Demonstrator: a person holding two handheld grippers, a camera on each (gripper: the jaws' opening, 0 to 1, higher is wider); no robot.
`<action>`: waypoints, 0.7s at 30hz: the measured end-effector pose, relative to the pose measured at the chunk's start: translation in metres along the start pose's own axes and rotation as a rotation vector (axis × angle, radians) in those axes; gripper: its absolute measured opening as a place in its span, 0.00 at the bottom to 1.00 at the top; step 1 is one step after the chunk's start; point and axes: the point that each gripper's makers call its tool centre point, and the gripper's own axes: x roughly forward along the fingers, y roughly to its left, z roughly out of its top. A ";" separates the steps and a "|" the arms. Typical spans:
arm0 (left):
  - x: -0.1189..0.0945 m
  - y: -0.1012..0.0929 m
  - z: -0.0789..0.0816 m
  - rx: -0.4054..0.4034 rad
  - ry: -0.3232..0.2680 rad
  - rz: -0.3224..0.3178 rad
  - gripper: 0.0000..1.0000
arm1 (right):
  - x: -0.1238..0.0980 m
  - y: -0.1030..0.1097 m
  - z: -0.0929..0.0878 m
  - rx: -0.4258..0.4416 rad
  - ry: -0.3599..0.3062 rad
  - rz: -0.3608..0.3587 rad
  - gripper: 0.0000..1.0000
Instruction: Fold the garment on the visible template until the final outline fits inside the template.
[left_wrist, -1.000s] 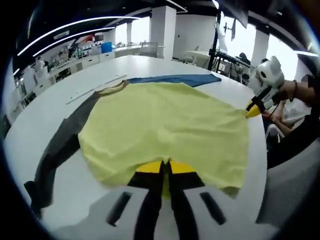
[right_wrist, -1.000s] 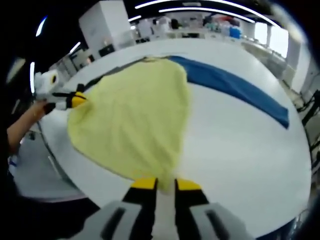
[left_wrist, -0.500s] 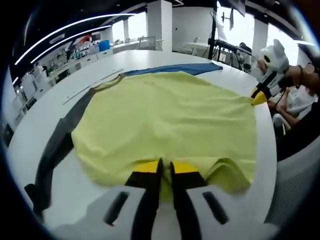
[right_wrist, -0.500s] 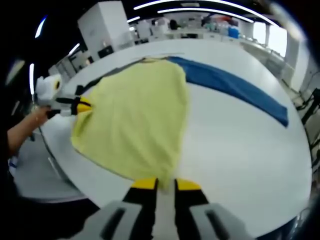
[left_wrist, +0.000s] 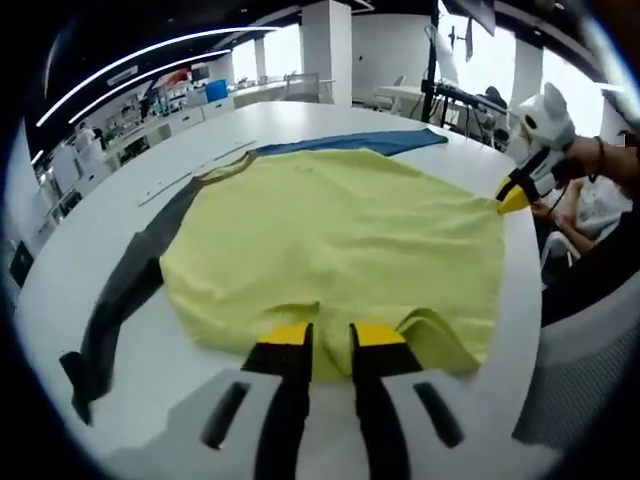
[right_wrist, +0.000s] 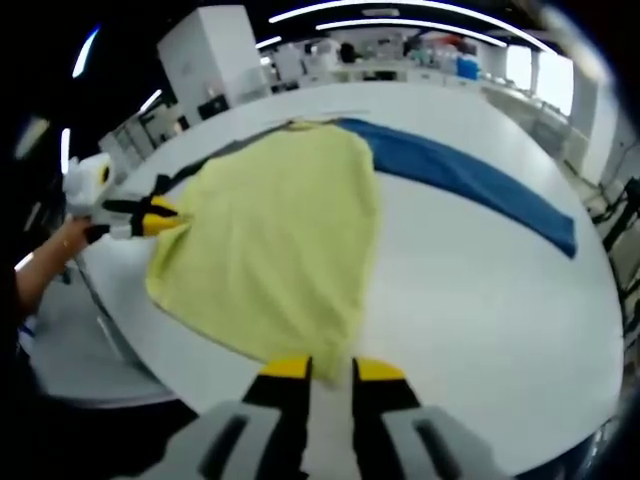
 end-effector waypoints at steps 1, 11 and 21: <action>0.000 0.000 -0.001 -0.021 -0.004 0.007 0.11 | 0.000 0.000 0.000 0.000 -0.002 0.000 0.11; 0.003 -0.008 -0.016 -0.039 0.038 0.032 0.10 | 0.003 0.003 -0.001 -0.010 0.003 -0.002 0.11; 0.002 -0.011 -0.017 -0.027 0.057 0.048 0.06 | 0.004 -0.001 -0.001 -0.014 0.008 -0.018 0.08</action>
